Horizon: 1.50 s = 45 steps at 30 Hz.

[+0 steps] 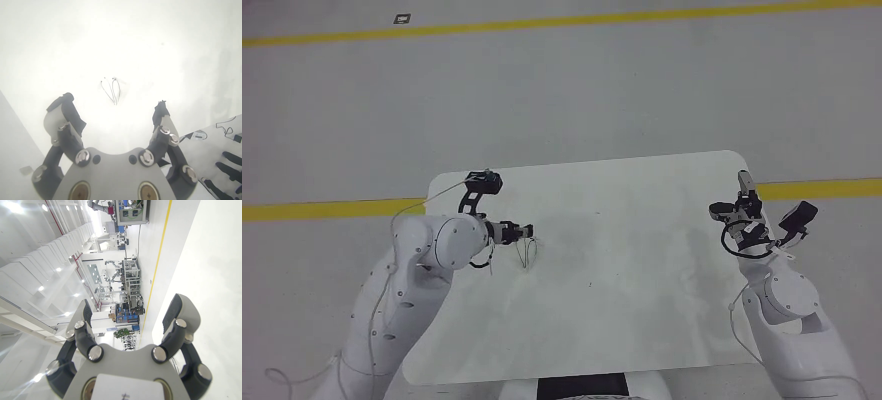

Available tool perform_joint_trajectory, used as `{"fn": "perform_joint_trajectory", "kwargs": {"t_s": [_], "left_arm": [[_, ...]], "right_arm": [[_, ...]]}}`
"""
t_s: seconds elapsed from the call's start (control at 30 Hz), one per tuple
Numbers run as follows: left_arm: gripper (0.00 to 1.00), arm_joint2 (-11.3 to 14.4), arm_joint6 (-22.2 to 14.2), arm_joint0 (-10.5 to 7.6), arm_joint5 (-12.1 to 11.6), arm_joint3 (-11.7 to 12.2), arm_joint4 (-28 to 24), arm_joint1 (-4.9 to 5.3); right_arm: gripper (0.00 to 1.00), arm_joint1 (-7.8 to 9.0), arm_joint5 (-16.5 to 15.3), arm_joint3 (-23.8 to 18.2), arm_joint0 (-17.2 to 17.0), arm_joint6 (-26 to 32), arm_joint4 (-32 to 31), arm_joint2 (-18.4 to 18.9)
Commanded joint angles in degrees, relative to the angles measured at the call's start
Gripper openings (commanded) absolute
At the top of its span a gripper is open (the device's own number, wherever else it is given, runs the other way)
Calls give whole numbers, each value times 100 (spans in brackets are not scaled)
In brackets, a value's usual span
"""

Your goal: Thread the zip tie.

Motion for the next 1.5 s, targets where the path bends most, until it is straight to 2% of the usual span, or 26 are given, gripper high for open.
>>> {"fn": "perform_joint_trajectory", "kwargs": {"t_s": [0.0,0.13,0.2,0.27,0.3,1.13,1.2,1.27,1.3,1.37,1.47], "left_arm": [[100,185,8,-156,0,187,121,-38],[100,583,8,-514,0,653,39,-64],[100,858,8,-777,0,963,-52,-56],[100,974,8,-1011,0,1270,-279,-60],[100,1031,8,-1099,0,1304,-263,-61],[100,1031,8,-1099,0,1304,-263,-61],[100,1116,8,-1064,-91,1320,-403,-64],[100,1271,8,-1188,-97,1413,-500,-46],[100,1385,8,-1241,-36,1544,-538,-33],[100,1669,8,-1490,0,1747,-766,-11],[100,2096,8,-1902,0,2223,-1011,27]], "right_arm": [[100,0,0,0,0,0,0,0],[100,0,0,0,0,0,0,0],[100,0,0,0,0,0,0,0],[100,0,0,0,0,0,0,0],[100,0,0,0,0,0,0,0],[100,0,0,0,0,0,0,0],[100,0,0,0,0,0,0,0],[100,0,0,0,0,0,0,0],[100,0,0,0,0,0,0,0],[100,0,0,0,0,0,0,0],[100,0,0,0,0,0,0,0]]}}
